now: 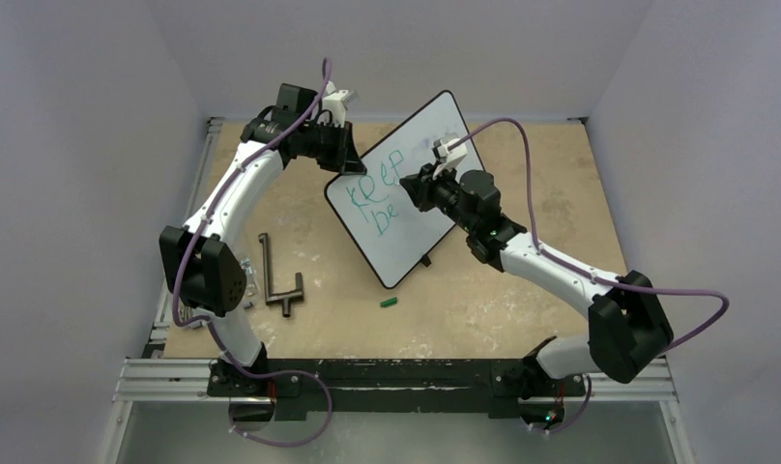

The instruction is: Write a sentence on the whiteboard

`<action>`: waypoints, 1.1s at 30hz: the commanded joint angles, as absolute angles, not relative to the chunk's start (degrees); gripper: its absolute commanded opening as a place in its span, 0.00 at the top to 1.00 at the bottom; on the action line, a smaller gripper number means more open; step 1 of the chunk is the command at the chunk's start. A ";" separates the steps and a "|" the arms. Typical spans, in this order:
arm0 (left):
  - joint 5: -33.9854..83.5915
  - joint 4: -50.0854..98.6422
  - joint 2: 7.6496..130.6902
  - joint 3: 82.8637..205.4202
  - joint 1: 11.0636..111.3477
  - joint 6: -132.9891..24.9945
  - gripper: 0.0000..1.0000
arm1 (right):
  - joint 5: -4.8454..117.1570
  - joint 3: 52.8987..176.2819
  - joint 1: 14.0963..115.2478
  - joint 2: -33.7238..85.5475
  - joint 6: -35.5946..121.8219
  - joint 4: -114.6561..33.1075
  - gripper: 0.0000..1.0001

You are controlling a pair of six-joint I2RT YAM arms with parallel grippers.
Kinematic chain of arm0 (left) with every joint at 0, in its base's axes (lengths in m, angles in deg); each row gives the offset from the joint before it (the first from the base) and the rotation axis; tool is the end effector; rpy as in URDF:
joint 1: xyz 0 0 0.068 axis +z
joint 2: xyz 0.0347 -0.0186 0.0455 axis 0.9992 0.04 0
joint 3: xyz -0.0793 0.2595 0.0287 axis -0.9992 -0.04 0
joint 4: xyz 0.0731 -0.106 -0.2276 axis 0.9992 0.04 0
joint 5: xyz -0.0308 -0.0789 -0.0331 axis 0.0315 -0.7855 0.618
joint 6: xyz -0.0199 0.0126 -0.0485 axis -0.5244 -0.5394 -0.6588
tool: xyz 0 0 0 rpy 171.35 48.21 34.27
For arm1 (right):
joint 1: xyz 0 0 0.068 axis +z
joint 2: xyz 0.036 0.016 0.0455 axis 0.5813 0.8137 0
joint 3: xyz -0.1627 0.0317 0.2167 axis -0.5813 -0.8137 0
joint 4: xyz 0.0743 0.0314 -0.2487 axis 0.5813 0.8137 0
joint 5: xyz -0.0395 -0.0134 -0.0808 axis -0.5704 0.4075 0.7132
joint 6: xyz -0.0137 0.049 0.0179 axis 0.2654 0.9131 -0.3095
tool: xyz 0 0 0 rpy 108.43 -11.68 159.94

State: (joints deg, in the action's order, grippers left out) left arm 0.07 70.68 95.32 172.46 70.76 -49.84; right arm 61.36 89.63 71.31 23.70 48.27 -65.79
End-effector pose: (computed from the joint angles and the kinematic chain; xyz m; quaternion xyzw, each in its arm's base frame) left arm 0.3693 -0.1328 0.3538 0.1811 0.8750 -0.3337 0.3005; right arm 0.2608 0.1898 0.3024 -0.1647 0.7112 0.2907 0.6185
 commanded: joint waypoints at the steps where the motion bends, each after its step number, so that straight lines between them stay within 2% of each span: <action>1: 14.47 74.63 94.41 171.48 71.45 -45.10 1.00 | 61.34 93.74 70.91 25.50 48.43 -67.07 1.00; 15: 14.35 74.58 94.05 171.51 71.45 -45.14 1.00 | 60.33 93.33 70.76 29.53 49.17 -66.94 1.00; 33: 14.92 74.71 93.36 171.35 71.45 -45.03 1.00 | 59.74 85.19 70.75 26.09 50.12 -65.90 1.00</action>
